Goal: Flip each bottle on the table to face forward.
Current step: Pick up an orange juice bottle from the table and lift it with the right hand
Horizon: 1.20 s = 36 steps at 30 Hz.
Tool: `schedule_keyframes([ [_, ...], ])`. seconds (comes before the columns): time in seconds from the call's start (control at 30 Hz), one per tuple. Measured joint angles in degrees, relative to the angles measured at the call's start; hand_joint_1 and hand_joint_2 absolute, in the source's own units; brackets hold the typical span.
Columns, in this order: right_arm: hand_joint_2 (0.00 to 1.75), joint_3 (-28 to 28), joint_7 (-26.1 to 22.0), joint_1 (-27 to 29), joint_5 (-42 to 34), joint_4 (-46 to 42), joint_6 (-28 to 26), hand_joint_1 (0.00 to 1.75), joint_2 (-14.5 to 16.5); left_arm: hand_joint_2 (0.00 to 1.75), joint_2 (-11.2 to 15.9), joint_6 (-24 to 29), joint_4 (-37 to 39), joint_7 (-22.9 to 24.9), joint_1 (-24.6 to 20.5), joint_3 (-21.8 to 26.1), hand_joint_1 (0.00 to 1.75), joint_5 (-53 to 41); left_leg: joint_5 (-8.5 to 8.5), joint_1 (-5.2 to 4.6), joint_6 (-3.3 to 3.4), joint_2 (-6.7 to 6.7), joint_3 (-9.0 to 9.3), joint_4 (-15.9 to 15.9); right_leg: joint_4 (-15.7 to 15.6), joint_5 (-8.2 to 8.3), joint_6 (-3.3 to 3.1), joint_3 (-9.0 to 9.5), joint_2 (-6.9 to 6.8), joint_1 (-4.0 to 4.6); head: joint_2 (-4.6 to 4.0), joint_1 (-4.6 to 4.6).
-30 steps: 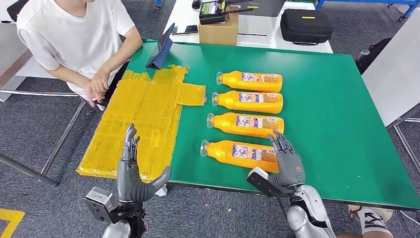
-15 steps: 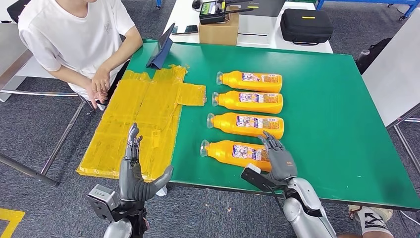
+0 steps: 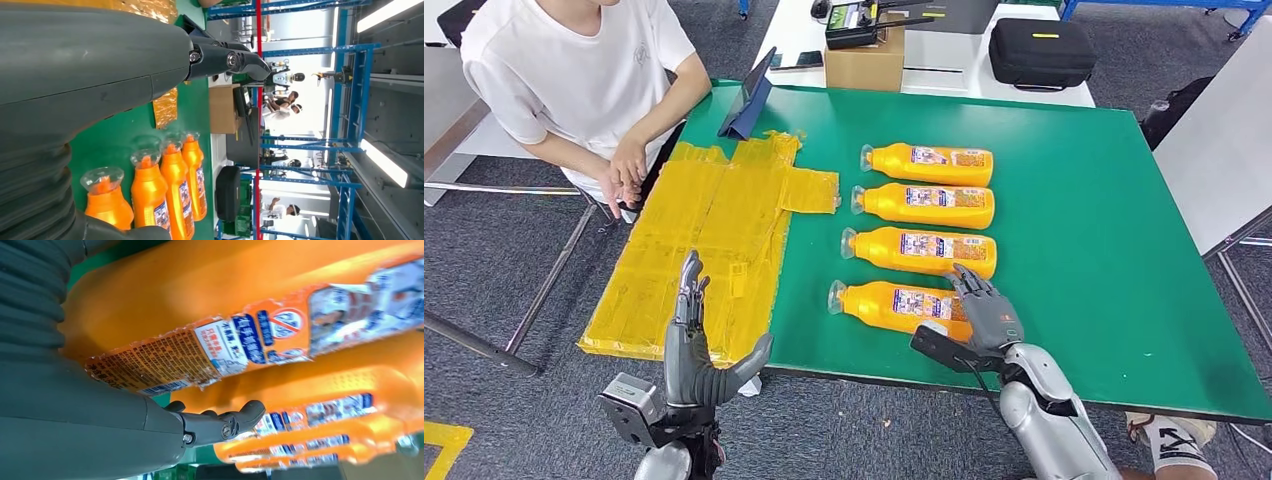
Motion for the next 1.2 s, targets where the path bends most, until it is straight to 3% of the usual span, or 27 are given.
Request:
schedule_keyframes([
  [0.1,1.75,1.2,0.7,-1.8,-0.1,1.8,1.7,0.0,-0.7,1.75,0.0,0.1,-0.1,0.0,0.2,0.0,0.0,0.0,0.01,0.0,0.01,0.02,0.02,0.0,0.0,0.02,0.01,0.01,0.01,0.0,0.01,0.01],
  [0.13,1.75,1.6,0.9,-2.4,-0.1,2.3,2.2,0.12,-0.9,1.75,0.0,0.1,-0.1,0.0,0.2,0.1,0.0,0.0,0.01,0.0,0.01,0.02,0.02,0.0,0.0,0.02,0.01,0.01,0.01,0.0,0.01,0.0],
  [0.23,1.75,2.7,1.4,-4.0,-1.1,3.9,4.0,1.37,-1.3,1.75,0.0,0.2,-0.2,0.0,0.3,0.1,0.0,0.0,0.01,0.0,0.01,0.03,0.06,0.0,0.0,0.02,0.02,0.04,0.02,0.0,0.01,-0.01],
  [0.27,1.75,2.9,1.4,-4.5,-1.8,4.4,4.8,1.67,-1.4,1.75,0.0,0.3,-0.2,0.0,0.3,0.1,0.0,0.0,0.01,0.0,0.01,0.03,0.07,0.0,0.0,0.02,0.02,0.06,0.02,0.0,0.01,-0.01],
  [0.37,1.75,3.7,1.4,-6.0,-3.7,6.0,6.9,1.73,-1.4,1.75,0.0,0.4,-0.2,0.0,0.3,0.1,0.0,-0.1,0.01,0.0,0.01,0.08,0.14,0.0,0.0,0.02,0.02,0.1,0.06,0.0,0.01,0.0],
  [0.5,1.75,4.8,1.3,-8.1,-5.2,8.2,8.6,1.48,-1.4,1.75,0.0,0.7,-0.2,0.0,0.2,0.1,0.0,-0.2,0.0,0.0,0.01,0.14,0.26,0.0,0.0,0.02,0.01,0.2,0.09,0.0,0.0,0.0],
  [0.6,1.75,5.4,1.0,-9.4,-7.2,10.0,8.8,1.45,-1.4,1.75,0.0,1.0,-0.1,-0.2,0.1,0.1,0.0,-0.7,0.01,0.0,0.01,0.15,0.3,0.0,0.0,0.03,0.02,0.24,0.09,0.0,0.0,0.0],
  [1.2,1.75,6.7,-1.0,-12.0,-11.6,14.5,9.5,1.52,-1.0,1.75,0.0,2.0,0.2,-0.8,-0.2,0.1,0.0,-1.4,0.01,0.0,0.01,0.2,0.42,0.0,0.0,0.04,0.02,0.32,0.11,0.01,0.0,0.01],
])
